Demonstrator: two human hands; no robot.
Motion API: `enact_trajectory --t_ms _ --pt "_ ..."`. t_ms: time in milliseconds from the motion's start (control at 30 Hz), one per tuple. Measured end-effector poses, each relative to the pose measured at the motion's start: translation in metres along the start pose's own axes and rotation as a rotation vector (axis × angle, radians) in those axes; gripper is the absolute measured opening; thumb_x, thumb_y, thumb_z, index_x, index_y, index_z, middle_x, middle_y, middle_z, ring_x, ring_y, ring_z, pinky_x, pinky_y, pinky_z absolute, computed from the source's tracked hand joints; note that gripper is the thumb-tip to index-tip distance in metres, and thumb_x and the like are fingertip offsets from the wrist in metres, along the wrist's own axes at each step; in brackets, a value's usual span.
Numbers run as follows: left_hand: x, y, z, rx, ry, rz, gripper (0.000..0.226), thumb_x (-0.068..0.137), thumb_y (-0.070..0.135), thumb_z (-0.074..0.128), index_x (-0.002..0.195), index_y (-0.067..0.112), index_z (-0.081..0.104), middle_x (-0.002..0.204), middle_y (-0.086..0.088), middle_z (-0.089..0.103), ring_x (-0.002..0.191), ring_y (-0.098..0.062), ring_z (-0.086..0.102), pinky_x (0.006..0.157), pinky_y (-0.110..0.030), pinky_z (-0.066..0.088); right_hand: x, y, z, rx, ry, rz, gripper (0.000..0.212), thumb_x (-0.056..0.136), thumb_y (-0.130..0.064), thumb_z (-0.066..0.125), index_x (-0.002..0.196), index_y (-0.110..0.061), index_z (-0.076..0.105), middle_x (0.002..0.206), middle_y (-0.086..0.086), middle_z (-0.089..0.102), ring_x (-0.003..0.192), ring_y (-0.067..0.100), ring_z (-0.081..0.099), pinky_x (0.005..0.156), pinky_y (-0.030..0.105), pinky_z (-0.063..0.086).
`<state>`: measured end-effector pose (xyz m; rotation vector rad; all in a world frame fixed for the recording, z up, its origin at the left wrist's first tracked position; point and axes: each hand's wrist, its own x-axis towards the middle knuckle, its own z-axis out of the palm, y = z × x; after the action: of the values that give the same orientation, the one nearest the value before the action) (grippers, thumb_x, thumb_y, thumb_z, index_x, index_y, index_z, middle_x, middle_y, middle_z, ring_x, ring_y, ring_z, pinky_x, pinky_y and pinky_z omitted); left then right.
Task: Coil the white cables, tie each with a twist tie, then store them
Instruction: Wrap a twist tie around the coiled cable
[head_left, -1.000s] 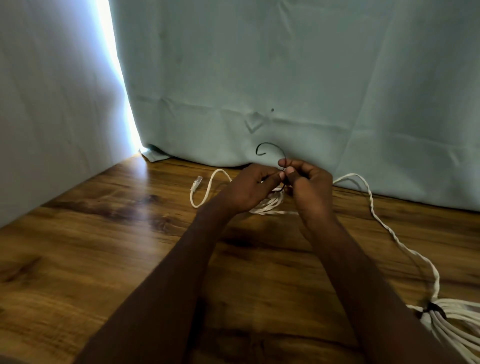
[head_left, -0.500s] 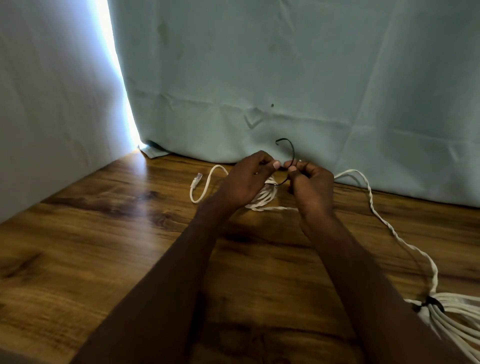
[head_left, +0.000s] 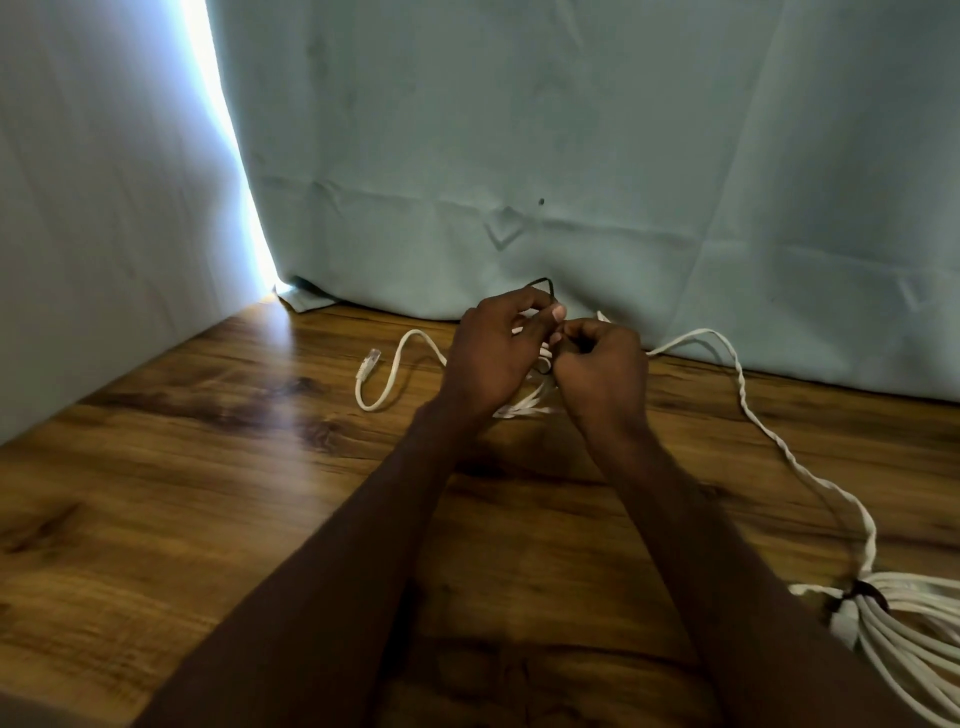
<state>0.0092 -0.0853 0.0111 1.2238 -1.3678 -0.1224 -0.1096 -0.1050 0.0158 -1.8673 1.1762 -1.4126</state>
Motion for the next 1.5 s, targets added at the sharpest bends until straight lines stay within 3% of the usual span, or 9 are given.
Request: enact_trajectory --t_ms 367,567,733,833,967,1100,1267,1367,1500 --pt "0.002 -0.003 -0.004 -0.039 0.162 -0.038 0.021 0.102 0.030 0.062 0.093 0.016 0.076 0.084 0.005 0.074 0.075 -0.007 0.073 0.072 -0.036 0.058 -0.002 -0.005 -0.001 0.030 -0.098 -0.091 0.020 0.093 -0.006 0.065 0.096 -0.016 0.081 0.090 -0.005 0.078 0.086 0.009 0.071 0.083 0.031 0.057" --pt "0.004 -0.009 -0.005 -0.071 0.191 -0.048 0.018 0.104 0.028 0.061 0.106 0.016 0.074 0.075 0.013 0.064 0.055 0.002 0.057 0.057 -0.017 0.039 0.002 -0.002 -0.005 -0.036 -0.173 -0.122 0.014 0.093 -0.010 0.069 0.095 -0.017 0.082 0.088 -0.006 0.078 0.084 0.008 0.071 0.081 0.033 0.058" --pt "0.004 -0.014 -0.005 -0.069 0.174 -0.062 0.018 0.102 0.025 0.056 0.099 0.019 0.072 0.081 0.008 0.070 0.065 -0.008 0.064 0.062 -0.030 0.048 0.001 -0.003 -0.005 -0.037 -0.154 -0.119 0.017 0.091 -0.007 0.070 0.101 -0.017 0.080 0.092 -0.005 0.078 0.088 0.009 0.071 0.084 0.031 0.057" --pt "0.004 -0.016 -0.007 0.012 0.151 -0.051 0.022 0.101 0.032 0.054 0.092 0.022 0.071 0.081 0.008 0.071 0.074 -0.009 0.068 0.068 -0.032 0.051 0.000 -0.005 -0.004 0.203 -0.079 0.040 0.026 0.090 -0.004 0.073 0.113 -0.017 0.073 0.083 0.001 0.074 0.081 0.014 0.073 0.080 0.035 0.060" --pt "0.003 -0.021 -0.011 0.203 0.062 -0.050 0.033 0.099 0.050 0.050 0.104 0.028 0.074 0.096 0.010 0.075 0.091 -0.004 0.068 0.081 -0.034 0.055 0.005 -0.015 -0.016 0.729 -0.037 0.335 0.022 0.094 -0.006 0.072 0.116 -0.010 0.070 0.089 0.003 0.074 0.080 0.009 0.071 0.069 0.024 0.058" --pt "0.002 -0.021 -0.011 0.303 0.007 -0.033 0.025 0.102 0.040 0.054 0.104 0.030 0.076 0.100 0.006 0.067 0.092 -0.009 0.064 0.081 -0.033 0.050 0.013 -0.012 -0.029 1.035 -0.006 0.440 0.017 0.095 -0.011 0.071 0.112 -0.014 0.069 0.083 0.000 0.075 0.080 0.016 0.075 0.073 0.030 0.062" --pt "0.004 -0.021 -0.008 0.170 -0.009 -0.006 0.028 0.103 0.030 0.048 0.101 0.021 0.075 0.095 0.007 0.072 0.088 -0.009 0.067 0.083 -0.041 0.055 0.010 -0.013 -0.029 0.997 -0.069 0.433 0.011 0.095 -0.011 0.070 0.105 -0.010 0.070 0.082 0.002 0.073 0.067 0.010 0.066 0.061 0.024 0.054" --pt "0.005 -0.017 -0.005 0.053 0.018 -0.026 0.027 0.106 0.026 0.050 0.103 0.019 0.076 0.097 0.009 0.075 0.092 -0.008 0.069 0.085 -0.046 0.058 0.007 -0.015 -0.027 0.823 -0.099 0.382 0.010 0.094 -0.008 0.071 0.104 -0.006 0.072 0.082 0.006 0.073 0.063 0.011 0.063 0.055 0.023 0.049" --pt "0.005 -0.016 -0.007 -0.019 0.076 -0.059 0.025 0.107 0.023 0.053 0.108 0.017 0.077 0.102 0.007 0.077 0.097 -0.006 0.070 0.087 -0.043 0.058 0.000 -0.017 -0.023 0.713 -0.179 0.346 0.008 0.095 -0.006 0.070 0.102 -0.006 0.074 0.081 0.006 0.075 0.064 0.012 0.066 0.052 0.022 0.049"
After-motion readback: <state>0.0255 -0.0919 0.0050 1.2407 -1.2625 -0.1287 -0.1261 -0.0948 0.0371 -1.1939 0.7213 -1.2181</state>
